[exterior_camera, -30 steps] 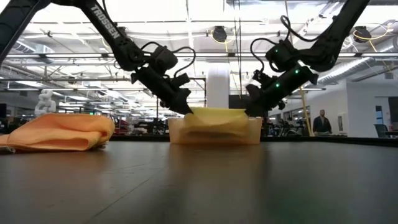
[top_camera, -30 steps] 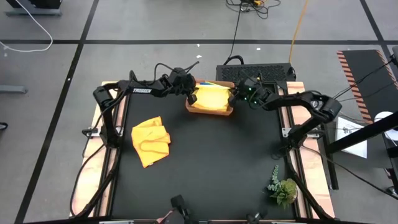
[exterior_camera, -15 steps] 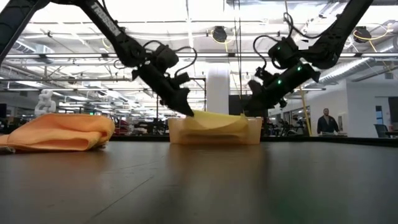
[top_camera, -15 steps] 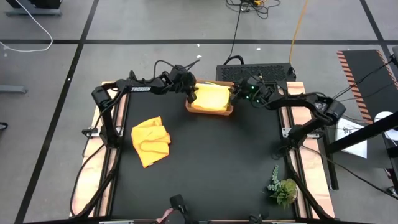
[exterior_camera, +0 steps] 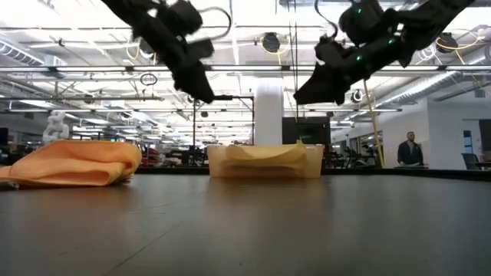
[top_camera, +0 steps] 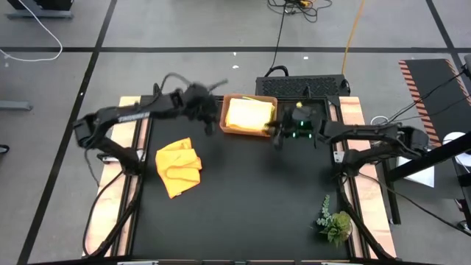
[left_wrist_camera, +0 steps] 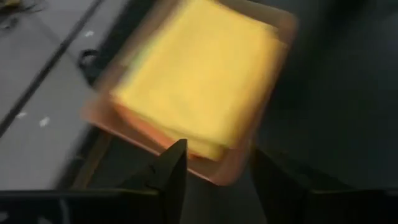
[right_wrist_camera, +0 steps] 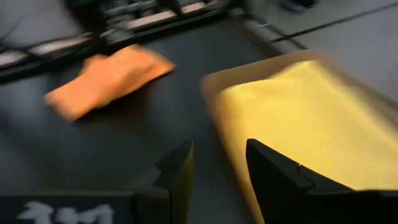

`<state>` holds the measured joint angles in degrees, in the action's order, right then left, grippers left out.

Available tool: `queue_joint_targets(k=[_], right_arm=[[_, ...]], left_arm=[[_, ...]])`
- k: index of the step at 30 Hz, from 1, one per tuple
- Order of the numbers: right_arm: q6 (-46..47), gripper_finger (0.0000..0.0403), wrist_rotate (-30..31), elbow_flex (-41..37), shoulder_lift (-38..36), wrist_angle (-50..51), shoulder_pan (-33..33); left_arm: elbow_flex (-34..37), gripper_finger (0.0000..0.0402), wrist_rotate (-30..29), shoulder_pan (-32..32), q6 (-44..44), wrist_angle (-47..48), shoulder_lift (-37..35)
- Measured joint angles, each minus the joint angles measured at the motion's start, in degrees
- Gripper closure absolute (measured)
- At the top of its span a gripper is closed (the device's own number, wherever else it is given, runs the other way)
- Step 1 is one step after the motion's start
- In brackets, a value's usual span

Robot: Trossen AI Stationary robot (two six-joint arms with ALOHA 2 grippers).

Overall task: Fold microfiber towels
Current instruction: Fold the orange microfiber towel

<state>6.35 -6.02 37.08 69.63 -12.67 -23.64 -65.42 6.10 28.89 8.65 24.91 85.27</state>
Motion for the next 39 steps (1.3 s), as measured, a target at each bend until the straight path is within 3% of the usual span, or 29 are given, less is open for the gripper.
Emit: queue_joint_targets(k=[4,11,15,21,34,39], right_arm=[[0.0,0.0268,3.7,-2.5,-0.1,-2.9,10.8],[1.3,0.027,12.1,-13.3,2.5,-28.5,25.5],[0.3,0.027,16.8,-19.0,4.8,-42.6,29.8],[-2.5,0.0271,19.9,-23.7,7.1,-51.7,30.8],[-5.8,0.0271,19.7,-24.4,8.1,-54.9,28.1],[-4.4,0.0271,19.5,-24.3,8.1,-55.6,28.1]], left_arm=[[12.0,0.0245,-2.1,-8.1,-5.7,-8.7,-6.2],[34.9,0.0249,-12.4,-22.6,-18.0,-38.0,-8.0],[42.1,0.0249,-20.4,-26.5,-19.3,-55.4,-6.4],[44.4,0.0249,-24.2,-26.2,-14.9,-66.6,-5.9],[40.8,0.0249,-23.7,-24.4,-10.9,-69.0,-5.9],[40.7,0.025,-14.1,-25.3,-18.9,-69.6,-5.9]])
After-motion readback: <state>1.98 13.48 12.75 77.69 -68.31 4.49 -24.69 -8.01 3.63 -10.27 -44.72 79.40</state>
